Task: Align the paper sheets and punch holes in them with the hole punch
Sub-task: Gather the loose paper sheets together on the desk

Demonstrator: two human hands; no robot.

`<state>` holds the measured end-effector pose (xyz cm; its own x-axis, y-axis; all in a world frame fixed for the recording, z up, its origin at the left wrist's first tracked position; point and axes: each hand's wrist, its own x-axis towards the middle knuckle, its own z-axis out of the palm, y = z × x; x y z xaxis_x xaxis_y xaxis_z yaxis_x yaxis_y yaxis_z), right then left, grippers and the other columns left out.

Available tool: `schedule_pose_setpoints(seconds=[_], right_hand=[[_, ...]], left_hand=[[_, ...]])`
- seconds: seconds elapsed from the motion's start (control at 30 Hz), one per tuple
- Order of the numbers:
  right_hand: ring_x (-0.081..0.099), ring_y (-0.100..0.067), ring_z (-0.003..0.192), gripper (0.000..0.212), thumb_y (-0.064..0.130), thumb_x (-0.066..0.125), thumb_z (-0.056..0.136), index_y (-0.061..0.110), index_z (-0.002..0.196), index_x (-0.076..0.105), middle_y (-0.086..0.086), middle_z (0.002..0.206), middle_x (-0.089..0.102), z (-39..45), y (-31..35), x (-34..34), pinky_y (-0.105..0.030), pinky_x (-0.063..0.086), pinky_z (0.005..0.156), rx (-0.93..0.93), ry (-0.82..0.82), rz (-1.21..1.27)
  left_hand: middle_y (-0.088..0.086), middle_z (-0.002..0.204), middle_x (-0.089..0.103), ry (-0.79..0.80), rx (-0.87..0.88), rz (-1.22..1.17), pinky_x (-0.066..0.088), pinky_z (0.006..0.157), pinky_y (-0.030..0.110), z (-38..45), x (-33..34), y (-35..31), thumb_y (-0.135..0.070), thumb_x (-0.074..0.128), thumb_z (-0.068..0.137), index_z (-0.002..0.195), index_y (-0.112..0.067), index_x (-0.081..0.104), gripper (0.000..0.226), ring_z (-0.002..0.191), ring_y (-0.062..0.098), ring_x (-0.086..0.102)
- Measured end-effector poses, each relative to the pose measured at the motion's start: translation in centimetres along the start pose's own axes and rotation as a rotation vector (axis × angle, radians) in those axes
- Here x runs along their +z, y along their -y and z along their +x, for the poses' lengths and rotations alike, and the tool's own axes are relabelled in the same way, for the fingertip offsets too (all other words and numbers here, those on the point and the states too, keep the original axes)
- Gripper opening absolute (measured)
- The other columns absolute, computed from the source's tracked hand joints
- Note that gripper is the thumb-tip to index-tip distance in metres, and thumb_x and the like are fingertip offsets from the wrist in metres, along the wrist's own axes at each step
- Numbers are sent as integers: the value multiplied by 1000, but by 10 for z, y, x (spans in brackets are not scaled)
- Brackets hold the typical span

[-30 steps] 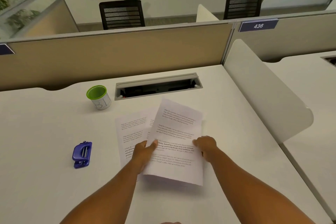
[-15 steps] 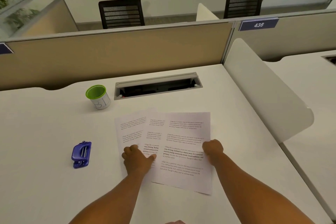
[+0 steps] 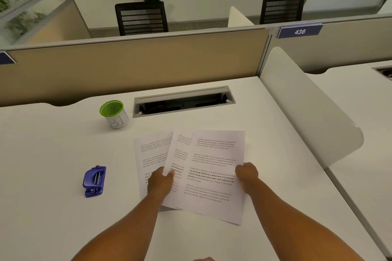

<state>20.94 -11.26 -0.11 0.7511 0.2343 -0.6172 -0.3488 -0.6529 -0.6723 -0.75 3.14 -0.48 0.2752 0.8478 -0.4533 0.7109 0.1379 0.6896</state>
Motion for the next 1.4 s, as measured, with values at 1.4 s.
schedule_pose_setpoints(seconds=[1.4], right_hand=[[63,-26,87,19,7,59,78,10,96,60,-6,97,64,-3,-10,3,-32,53,71,-110,-3,-168]], left_hand=[[20,129,42,-308,-312,85,52,90,50,15,-11,30,-29,89,66,131,-2,40,85,119,38,47]])
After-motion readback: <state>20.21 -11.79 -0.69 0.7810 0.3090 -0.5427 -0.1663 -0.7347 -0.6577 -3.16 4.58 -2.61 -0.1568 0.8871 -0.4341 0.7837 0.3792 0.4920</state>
